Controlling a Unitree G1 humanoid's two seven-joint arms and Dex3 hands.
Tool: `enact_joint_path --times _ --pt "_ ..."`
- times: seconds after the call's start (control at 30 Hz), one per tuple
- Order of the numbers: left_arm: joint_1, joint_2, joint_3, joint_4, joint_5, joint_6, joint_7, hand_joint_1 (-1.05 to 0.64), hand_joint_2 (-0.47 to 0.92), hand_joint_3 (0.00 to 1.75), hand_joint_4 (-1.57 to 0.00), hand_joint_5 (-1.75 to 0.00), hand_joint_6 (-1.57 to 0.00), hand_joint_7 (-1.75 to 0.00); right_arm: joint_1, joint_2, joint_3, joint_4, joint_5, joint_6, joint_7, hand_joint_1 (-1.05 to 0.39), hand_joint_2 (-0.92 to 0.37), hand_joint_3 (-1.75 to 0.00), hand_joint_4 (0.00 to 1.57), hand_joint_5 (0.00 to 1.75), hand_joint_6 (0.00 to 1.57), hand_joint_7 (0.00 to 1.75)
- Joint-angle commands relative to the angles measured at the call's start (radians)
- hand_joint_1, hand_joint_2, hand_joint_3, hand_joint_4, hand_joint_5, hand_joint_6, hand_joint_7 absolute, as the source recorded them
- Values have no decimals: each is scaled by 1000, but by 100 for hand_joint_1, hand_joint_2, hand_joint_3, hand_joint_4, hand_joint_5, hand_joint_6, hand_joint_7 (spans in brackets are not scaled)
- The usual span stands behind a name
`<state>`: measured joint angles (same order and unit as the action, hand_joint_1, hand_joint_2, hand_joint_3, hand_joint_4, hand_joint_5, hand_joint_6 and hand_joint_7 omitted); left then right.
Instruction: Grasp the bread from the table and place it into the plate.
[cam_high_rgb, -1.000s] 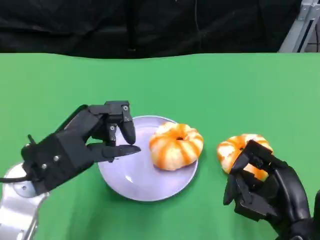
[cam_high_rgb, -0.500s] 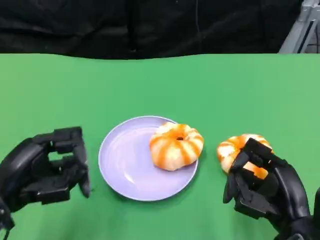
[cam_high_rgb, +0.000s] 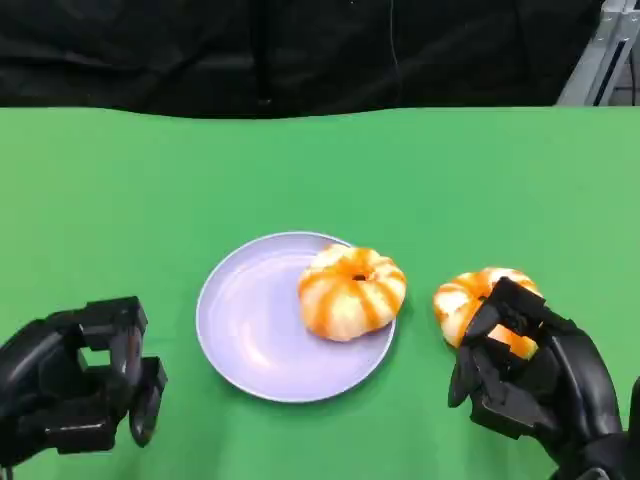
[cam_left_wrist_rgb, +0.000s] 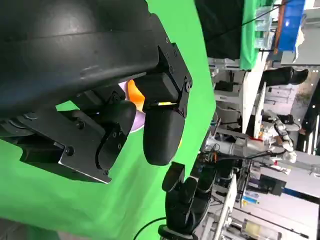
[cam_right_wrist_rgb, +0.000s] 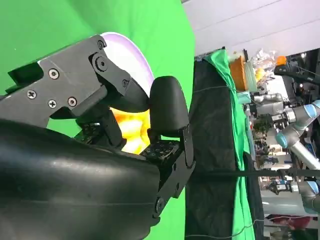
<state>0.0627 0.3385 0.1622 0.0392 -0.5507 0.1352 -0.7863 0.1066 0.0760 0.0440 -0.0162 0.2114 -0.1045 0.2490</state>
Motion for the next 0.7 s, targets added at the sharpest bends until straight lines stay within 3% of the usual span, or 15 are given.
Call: enact_joint_path --times 0.03,0.47,0.7 --pt "-9 -7 19 58 8 -37 -21 2 55 145 -95 -175 -84 -175 -2 -16 -14 -2 6 3 -1 -9 -58 -116 84 175 62 174" --pt "-14 -27 15 113 80 -111 17 9 68 127 -90 -175 -79 -175 3 -14 -11 -7 10 1 5 -10 -57 -117 84 175 62 175" --pt "-2 -33 13 95 95 -121 28 8 68 126 -90 -175 -79 -175 14 -14 -11 -25 10 15 -3 -9 -58 -118 85 175 62 175"
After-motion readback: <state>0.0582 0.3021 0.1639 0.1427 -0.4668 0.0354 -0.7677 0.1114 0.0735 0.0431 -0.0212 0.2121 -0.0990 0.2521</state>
